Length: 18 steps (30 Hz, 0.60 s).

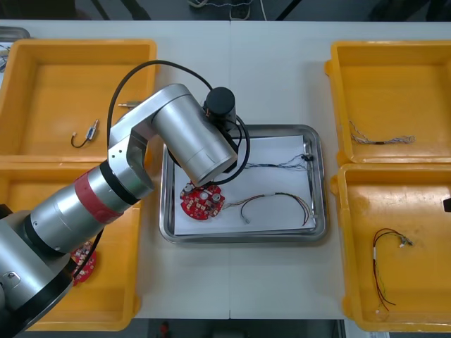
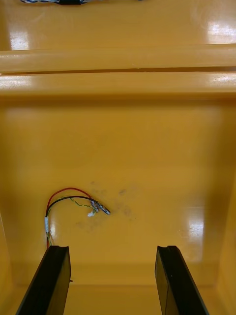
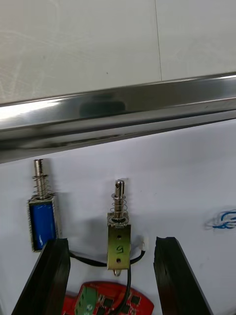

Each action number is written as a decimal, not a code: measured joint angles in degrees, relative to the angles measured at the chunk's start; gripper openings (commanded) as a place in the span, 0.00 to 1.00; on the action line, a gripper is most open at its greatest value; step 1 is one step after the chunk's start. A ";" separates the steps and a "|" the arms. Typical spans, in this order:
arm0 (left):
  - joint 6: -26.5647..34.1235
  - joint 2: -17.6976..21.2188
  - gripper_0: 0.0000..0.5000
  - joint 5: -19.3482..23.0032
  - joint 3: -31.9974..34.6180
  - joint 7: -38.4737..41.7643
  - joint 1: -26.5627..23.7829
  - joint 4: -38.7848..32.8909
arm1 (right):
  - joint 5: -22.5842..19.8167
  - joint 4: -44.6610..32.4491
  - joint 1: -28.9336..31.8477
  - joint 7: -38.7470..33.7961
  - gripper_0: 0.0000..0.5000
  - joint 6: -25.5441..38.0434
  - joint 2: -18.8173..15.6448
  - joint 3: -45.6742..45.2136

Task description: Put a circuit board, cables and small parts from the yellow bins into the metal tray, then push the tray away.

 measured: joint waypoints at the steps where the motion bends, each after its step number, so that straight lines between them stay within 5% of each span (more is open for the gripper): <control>1: 1.13 0.00 1.00 0.00 0.58 0.00 0.00 -0.96 | 0.00 0.00 0.00 0.00 1.00 0.00 0.00 0.00; 11: 11.10 0.96 1.00 4.57 10.20 0.00 0.02 -11.94 | 0.01 0.02 0.00 0.00 1.00 0.00 0.00 0.00; 18: 17.80 5.63 1.00 15.86 18.86 0.00 0.02 -18.68 | -0.03 0.01 0.00 0.00 1.00 0.00 0.00 0.00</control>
